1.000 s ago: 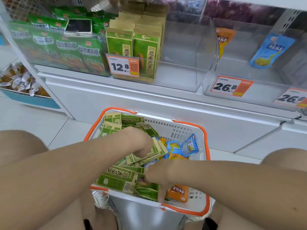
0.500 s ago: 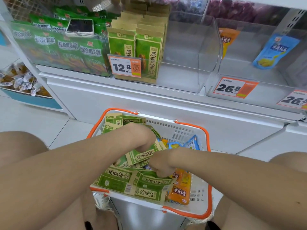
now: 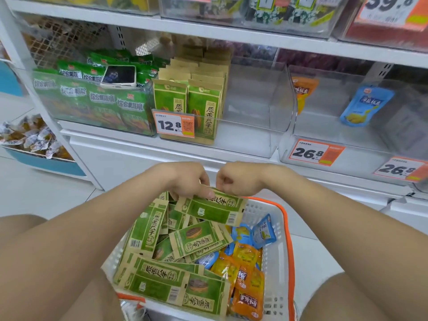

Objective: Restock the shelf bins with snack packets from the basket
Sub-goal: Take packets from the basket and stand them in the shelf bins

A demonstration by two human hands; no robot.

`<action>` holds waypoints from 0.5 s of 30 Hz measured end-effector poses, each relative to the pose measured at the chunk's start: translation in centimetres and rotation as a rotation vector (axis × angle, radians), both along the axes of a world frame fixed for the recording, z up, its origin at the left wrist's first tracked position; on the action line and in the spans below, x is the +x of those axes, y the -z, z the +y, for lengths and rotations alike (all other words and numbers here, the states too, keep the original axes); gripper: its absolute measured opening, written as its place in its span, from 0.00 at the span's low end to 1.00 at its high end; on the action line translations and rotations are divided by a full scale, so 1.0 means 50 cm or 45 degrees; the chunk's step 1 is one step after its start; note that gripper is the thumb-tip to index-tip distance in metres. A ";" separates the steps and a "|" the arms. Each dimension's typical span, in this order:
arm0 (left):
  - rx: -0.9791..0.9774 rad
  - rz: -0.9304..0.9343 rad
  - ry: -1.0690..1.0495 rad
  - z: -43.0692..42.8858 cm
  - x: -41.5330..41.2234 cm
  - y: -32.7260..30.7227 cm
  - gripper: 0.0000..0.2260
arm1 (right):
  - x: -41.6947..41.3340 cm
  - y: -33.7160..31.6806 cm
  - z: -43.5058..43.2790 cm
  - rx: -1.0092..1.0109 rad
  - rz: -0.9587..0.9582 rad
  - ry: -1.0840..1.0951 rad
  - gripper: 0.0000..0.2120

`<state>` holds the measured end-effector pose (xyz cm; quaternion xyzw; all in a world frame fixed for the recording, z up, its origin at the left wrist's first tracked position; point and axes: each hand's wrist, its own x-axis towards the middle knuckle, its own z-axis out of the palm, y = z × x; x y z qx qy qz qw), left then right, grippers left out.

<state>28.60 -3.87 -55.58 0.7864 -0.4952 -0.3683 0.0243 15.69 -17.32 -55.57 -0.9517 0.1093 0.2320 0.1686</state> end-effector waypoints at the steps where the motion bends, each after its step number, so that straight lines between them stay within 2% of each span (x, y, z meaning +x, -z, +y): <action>1: -0.044 0.065 -0.107 0.001 0.004 -0.008 0.14 | 0.003 -0.012 -0.003 0.001 -0.100 0.039 0.10; 4: -0.198 0.247 -0.420 0.001 0.008 -0.032 0.15 | 0.008 -0.037 -0.009 0.138 -0.317 0.156 0.17; 7: -0.332 0.420 -0.643 -0.001 0.012 -0.058 0.18 | 0.005 -0.052 -0.003 0.177 -0.393 0.086 0.33; 9: -0.400 0.499 -0.750 -0.001 0.011 -0.073 0.17 | 0.007 -0.051 0.005 0.085 -0.511 0.053 0.41; 12: -0.501 0.584 -0.855 -0.001 0.007 -0.090 0.15 | 0.018 -0.044 0.015 -0.083 -0.726 0.058 0.41; 15: -0.578 0.597 -0.897 -0.002 0.005 -0.107 0.14 | 0.024 -0.052 0.023 -0.093 -0.870 0.096 0.35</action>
